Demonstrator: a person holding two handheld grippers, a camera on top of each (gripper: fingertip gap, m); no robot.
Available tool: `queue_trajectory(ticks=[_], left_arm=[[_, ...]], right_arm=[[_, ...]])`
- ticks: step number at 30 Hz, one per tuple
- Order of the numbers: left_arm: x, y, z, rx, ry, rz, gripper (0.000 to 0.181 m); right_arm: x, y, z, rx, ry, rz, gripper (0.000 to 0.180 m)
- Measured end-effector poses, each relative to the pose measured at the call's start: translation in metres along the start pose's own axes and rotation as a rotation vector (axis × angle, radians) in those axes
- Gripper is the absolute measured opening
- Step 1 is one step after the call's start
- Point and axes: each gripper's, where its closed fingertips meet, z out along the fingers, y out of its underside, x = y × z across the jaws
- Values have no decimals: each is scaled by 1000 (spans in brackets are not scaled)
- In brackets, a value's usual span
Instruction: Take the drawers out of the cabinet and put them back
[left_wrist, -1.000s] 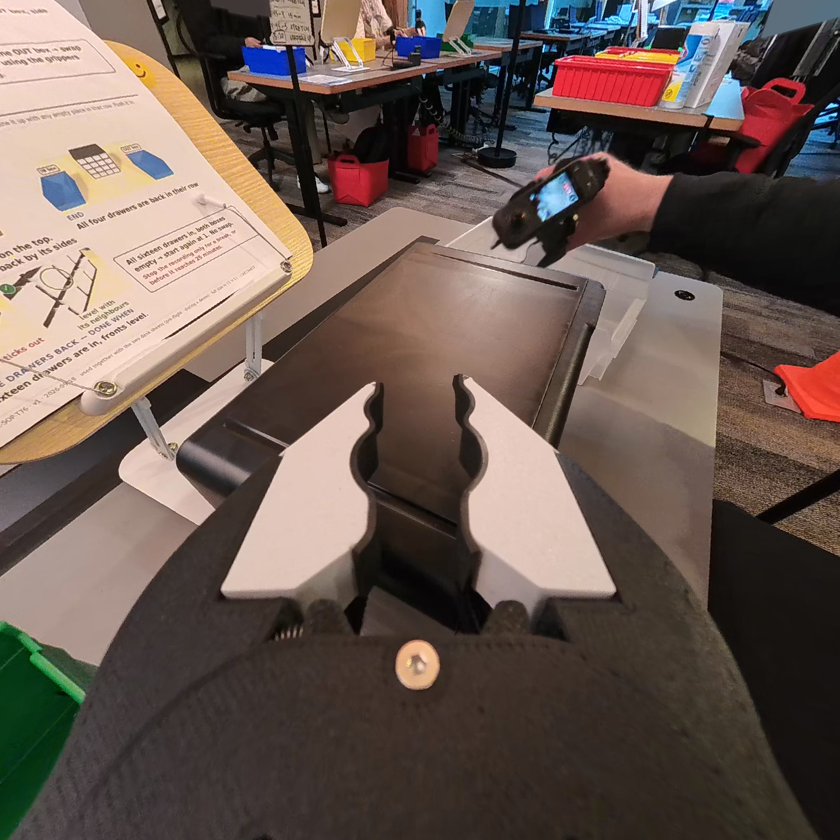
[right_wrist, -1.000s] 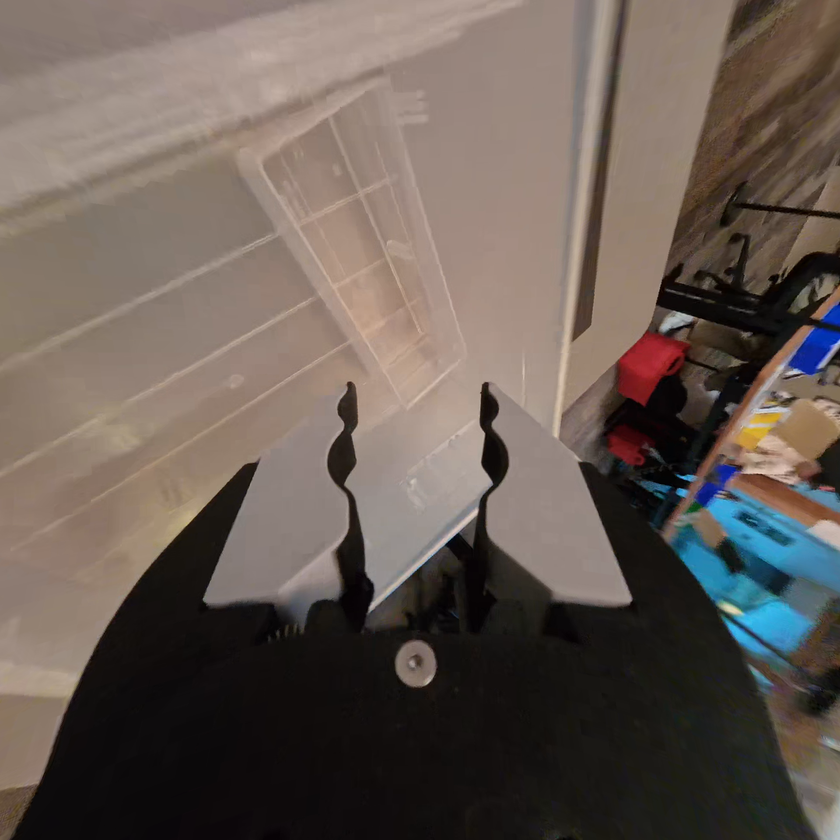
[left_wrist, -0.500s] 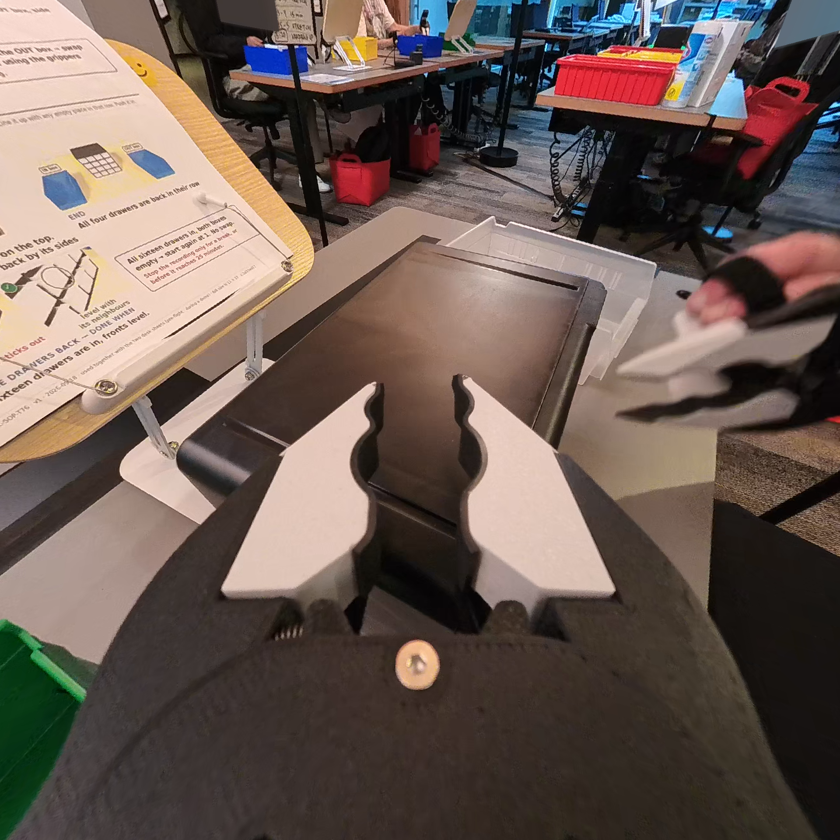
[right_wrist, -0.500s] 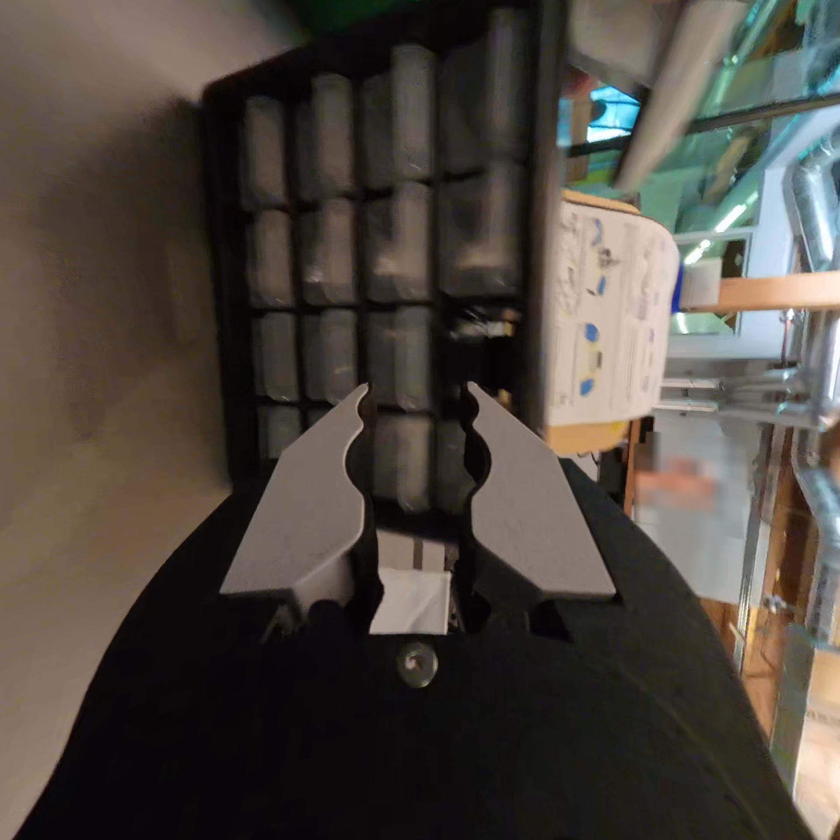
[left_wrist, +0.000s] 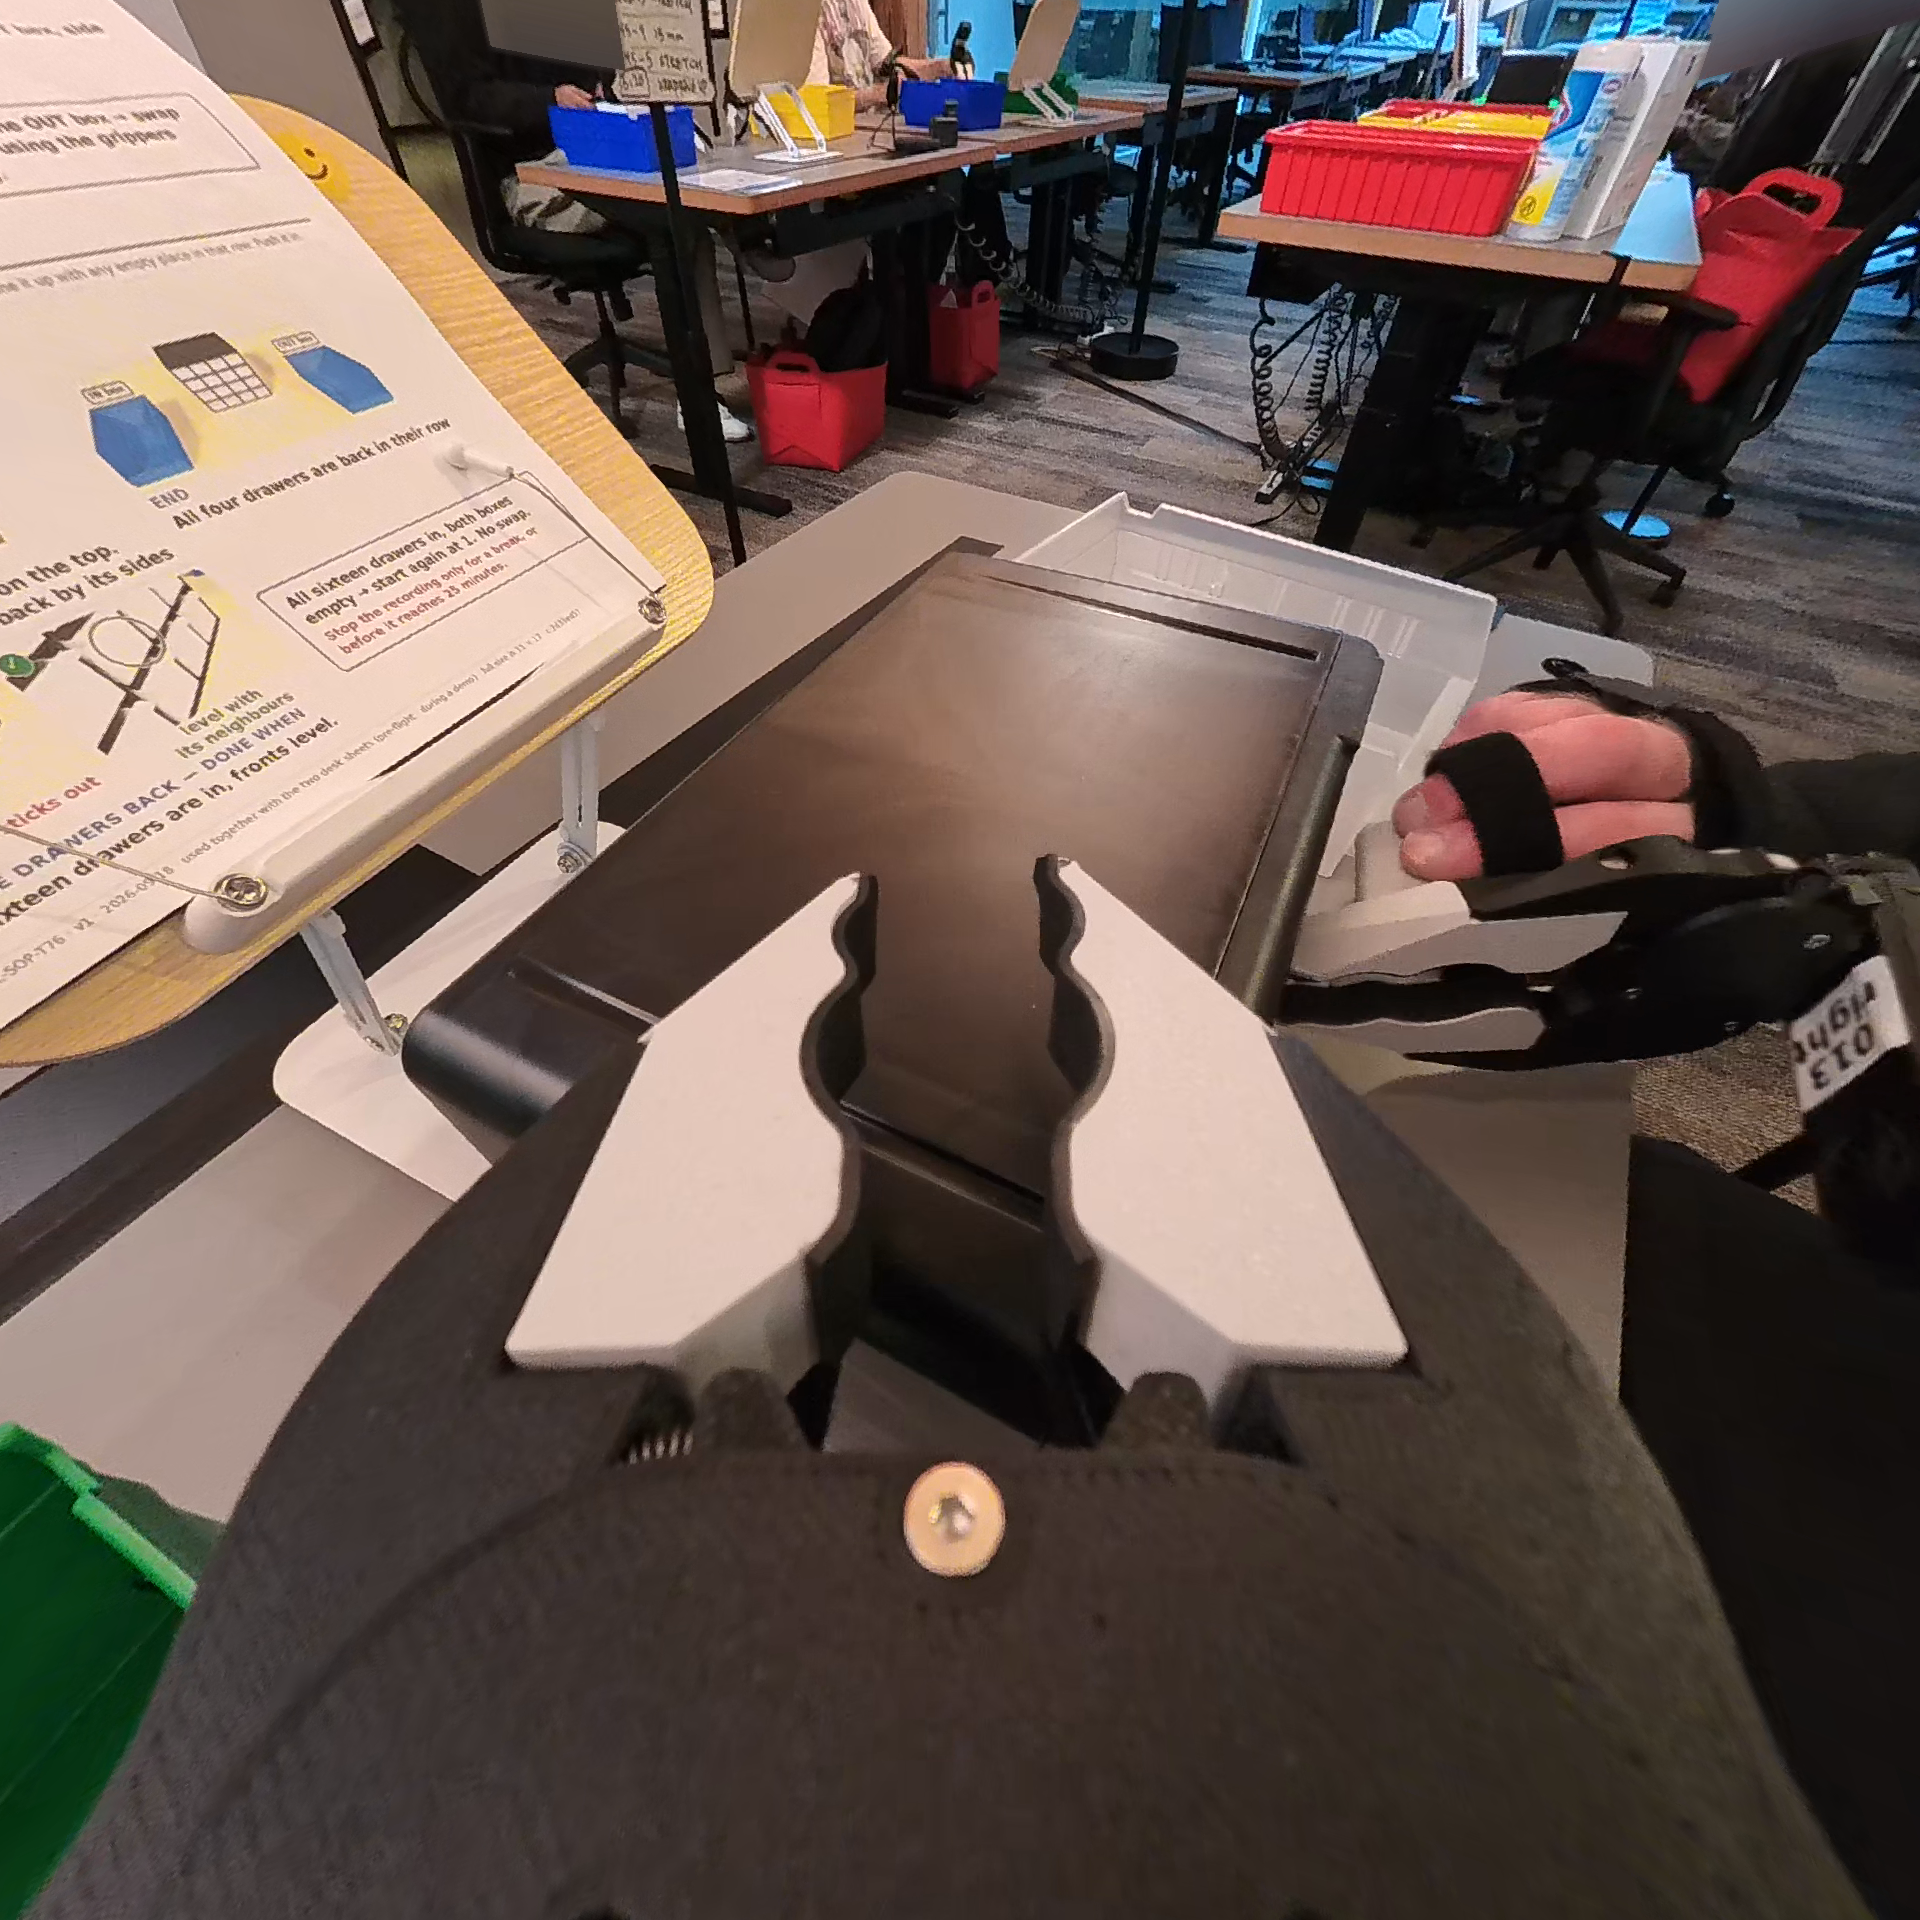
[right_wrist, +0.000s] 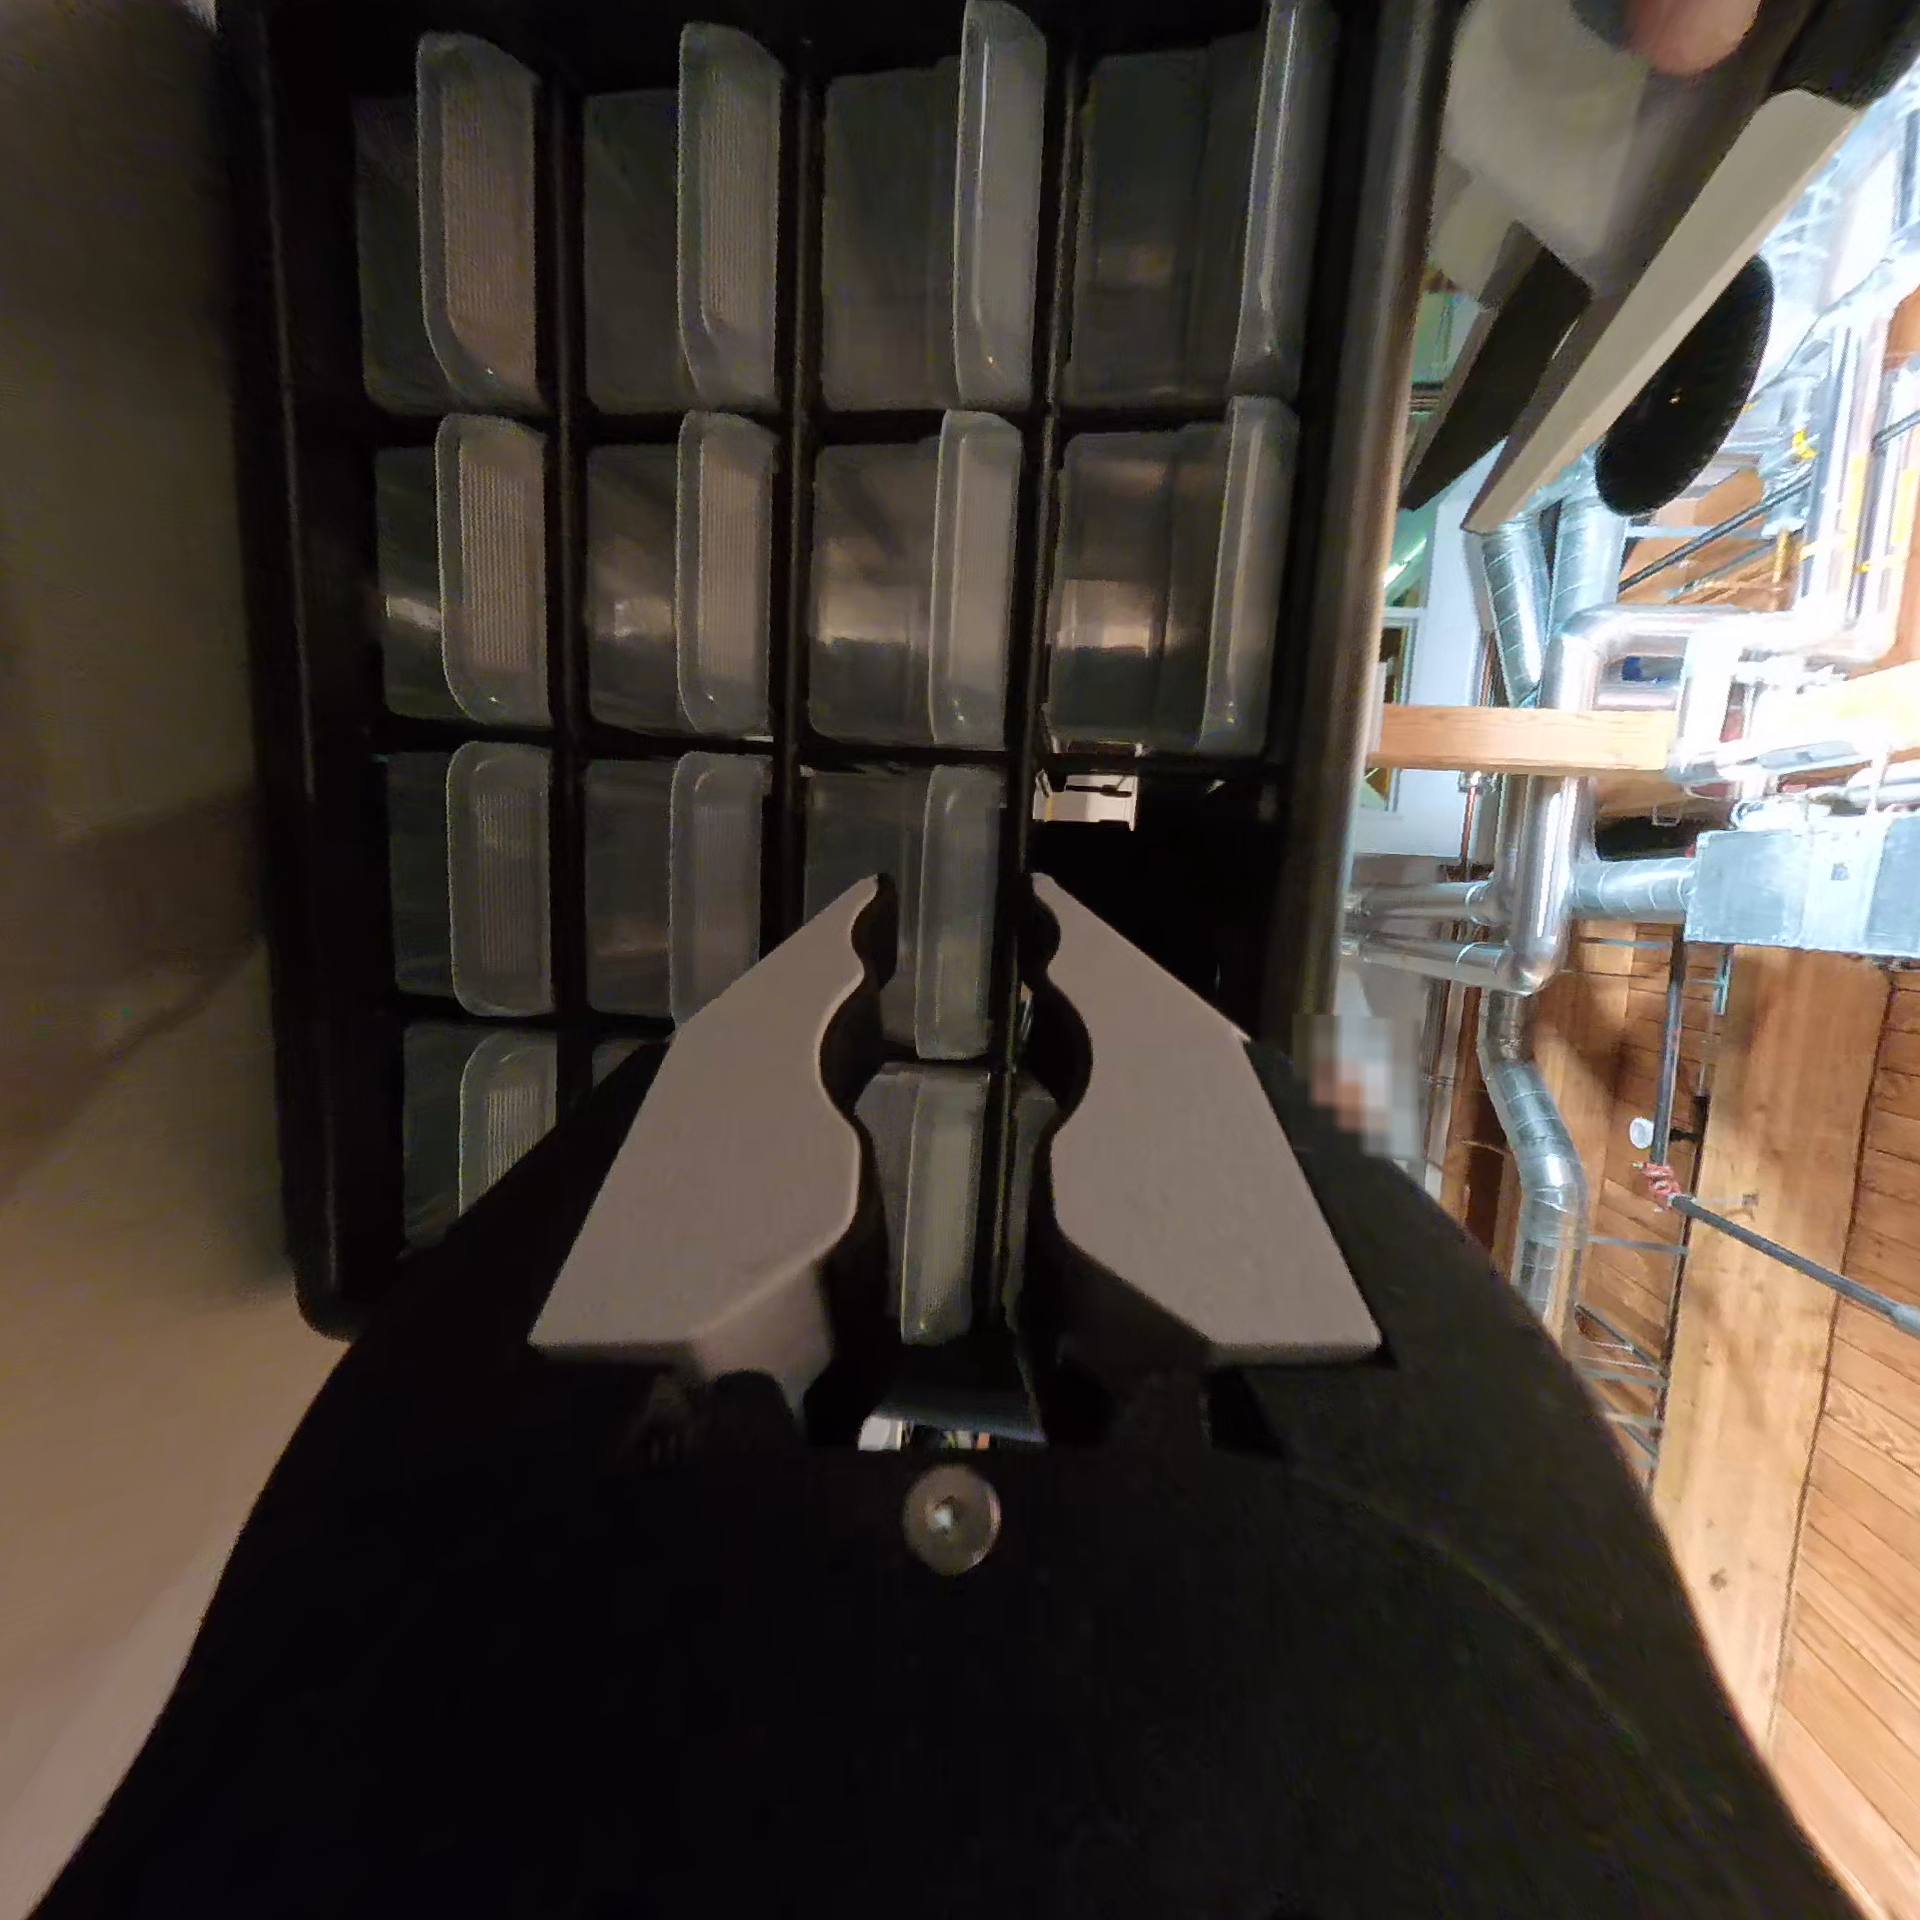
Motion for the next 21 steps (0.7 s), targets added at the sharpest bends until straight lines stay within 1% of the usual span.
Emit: queue_trajectory(ticks=[2,4,7,15,17,20,21], left_arm=[[0,0,0,1,0,-1,30],[0,0,0,0,-2,-1,30],[0,0,0,1,-1,-1,30],[0,0,0,-1,0,-1,30],[0,0,0,-1,0,-1,30],[0,0,0,-2,0,-2,30],[0,0,0,-2,-1,-2,30]], right_arm=[[1,0,0,8,12,-4,15],[0,-1,-2,12,-19,12,11],[-2,-6,-7,20,-36,17,10],[-7,-32,-54,87,-75,63,9],[-9,-36,-62,91,-91,112,11],[-6,-31,-61,69,-88,153,37],[-7,-29,-58,55,-109,162,37]])
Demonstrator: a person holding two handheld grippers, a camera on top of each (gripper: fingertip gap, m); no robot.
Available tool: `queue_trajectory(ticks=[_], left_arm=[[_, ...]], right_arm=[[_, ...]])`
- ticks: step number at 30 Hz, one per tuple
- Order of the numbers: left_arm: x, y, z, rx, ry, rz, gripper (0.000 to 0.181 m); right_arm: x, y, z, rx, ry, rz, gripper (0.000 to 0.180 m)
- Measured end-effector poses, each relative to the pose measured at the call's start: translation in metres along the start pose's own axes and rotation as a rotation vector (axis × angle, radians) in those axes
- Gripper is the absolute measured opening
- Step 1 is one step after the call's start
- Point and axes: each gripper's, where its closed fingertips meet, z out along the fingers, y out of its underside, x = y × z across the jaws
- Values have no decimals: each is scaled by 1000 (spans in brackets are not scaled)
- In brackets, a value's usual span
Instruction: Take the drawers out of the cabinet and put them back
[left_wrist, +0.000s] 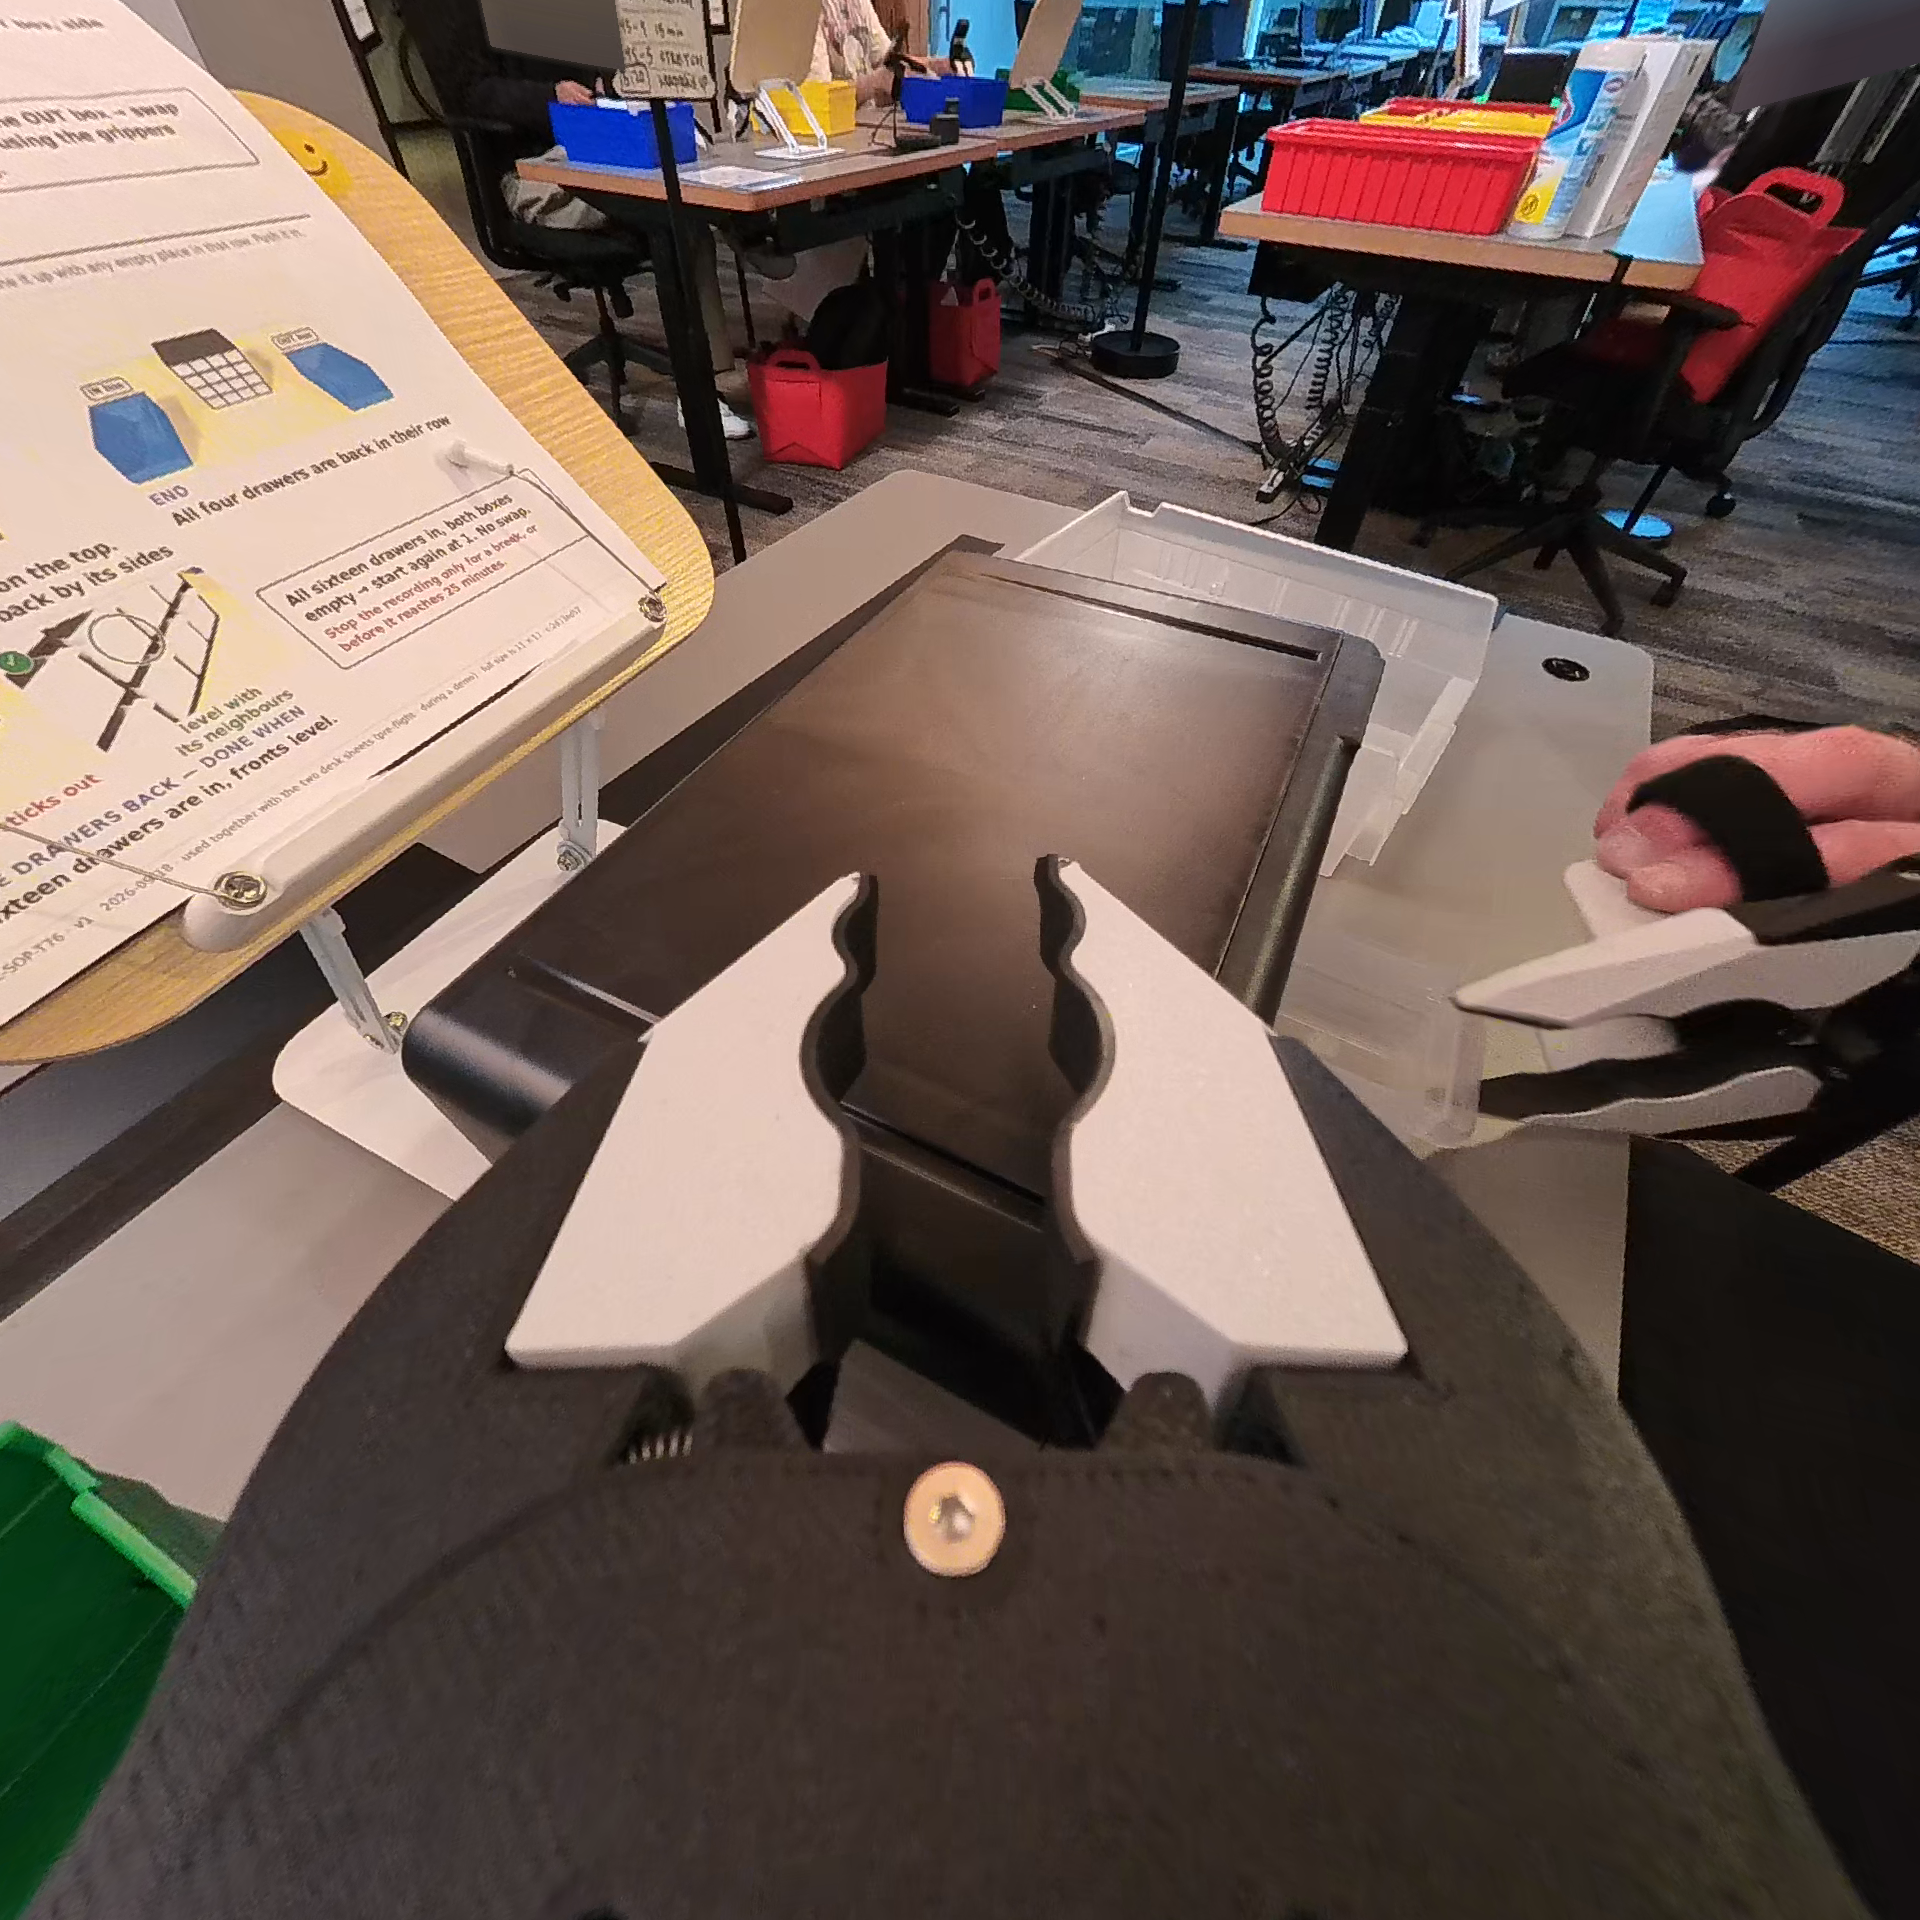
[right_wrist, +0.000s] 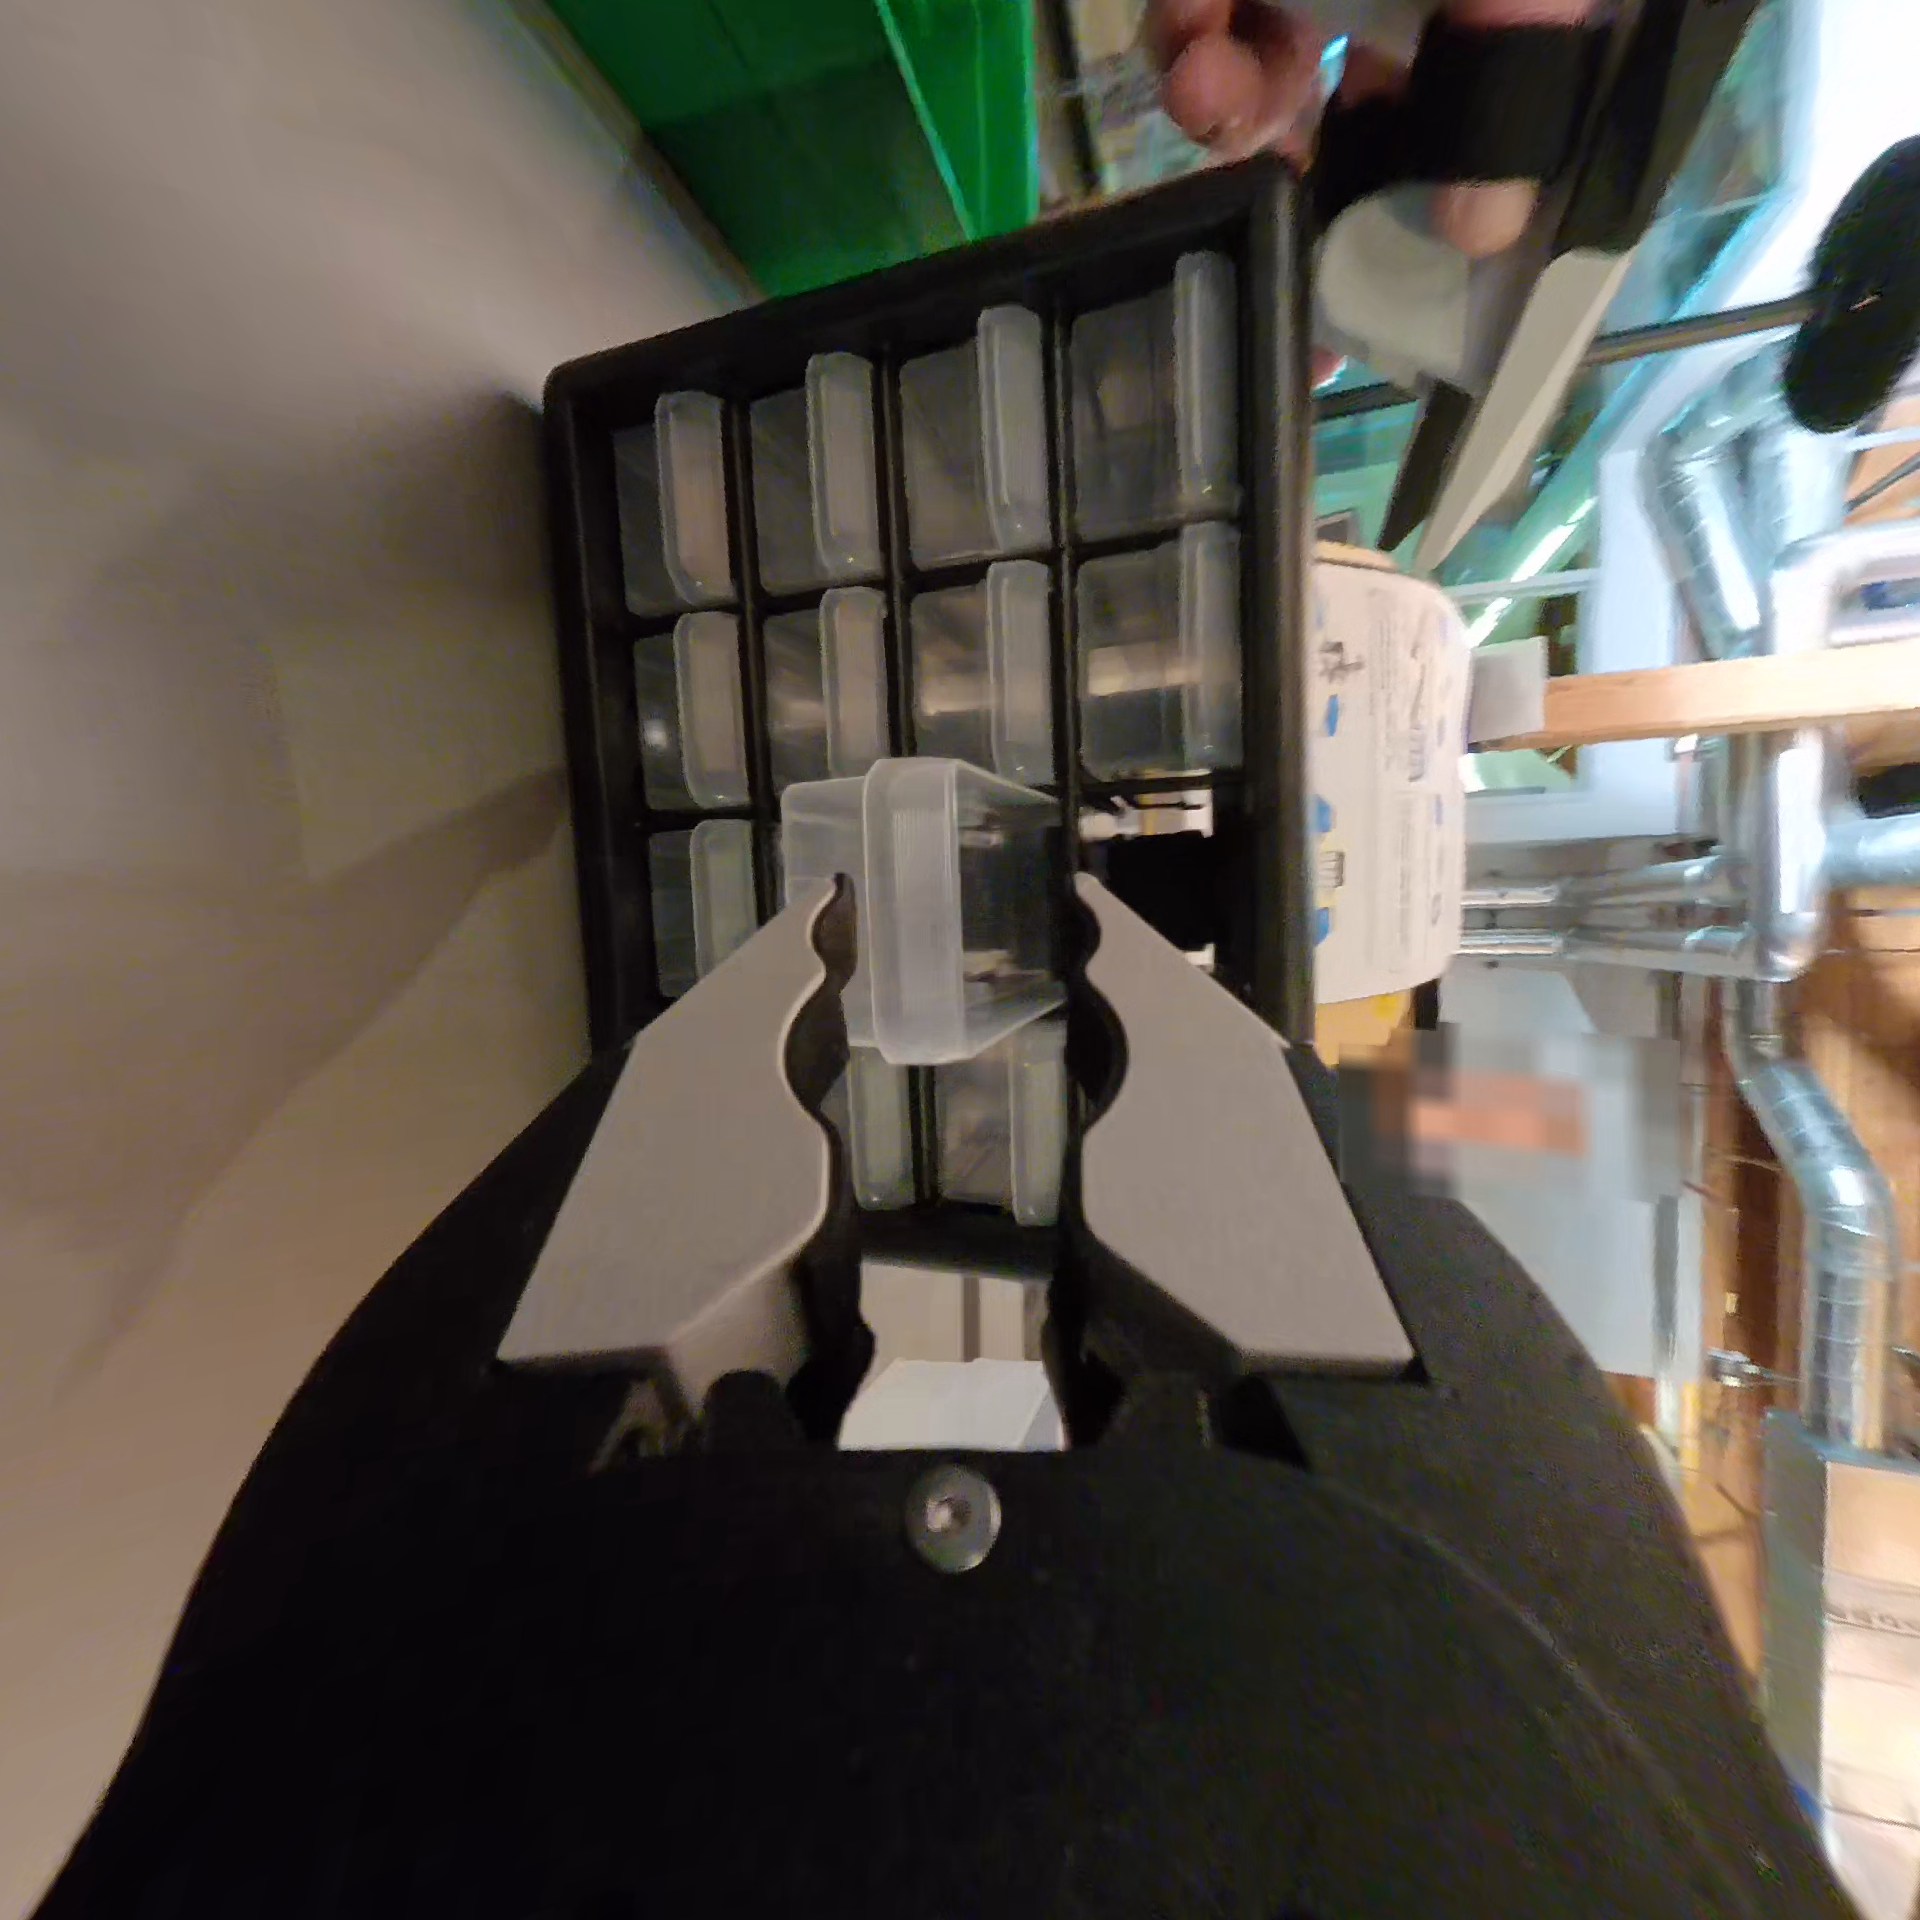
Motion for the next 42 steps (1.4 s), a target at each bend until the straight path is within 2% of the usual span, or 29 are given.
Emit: queue_trajectory(ticks=[3,4,12,18,25,30,35,39,42], left_arm=[[0,0,0,-1,-2,-1,30],[0,0,0,-1,-3,0,30],[0,0,0,0,1,2,30],[0,0,0,3,1,0,30],[0,0,0,0,-2,0,30],[0,0,0,1,-1,1,30],[0,0,0,1,2,1,30],[0,0,0,0,-1,1,30],[0,0,0,1,1,1,30]], right_arm=[[-4,7,10,-44,-62,14,17],[-5,8,13,-58,-79,14,16],[-17,-10,-13,-23,-95,-20,16],[-18,-28,-40,25,-112,34,15],[10,-36,-50,58,-272,207,15],[9,-34,-61,46,-331,203,15],[30,-30,-72,76,-383,305,15],[6,-26,-81,100,-507,313,15],[-27,-14,-81,78,-533,280,15]])
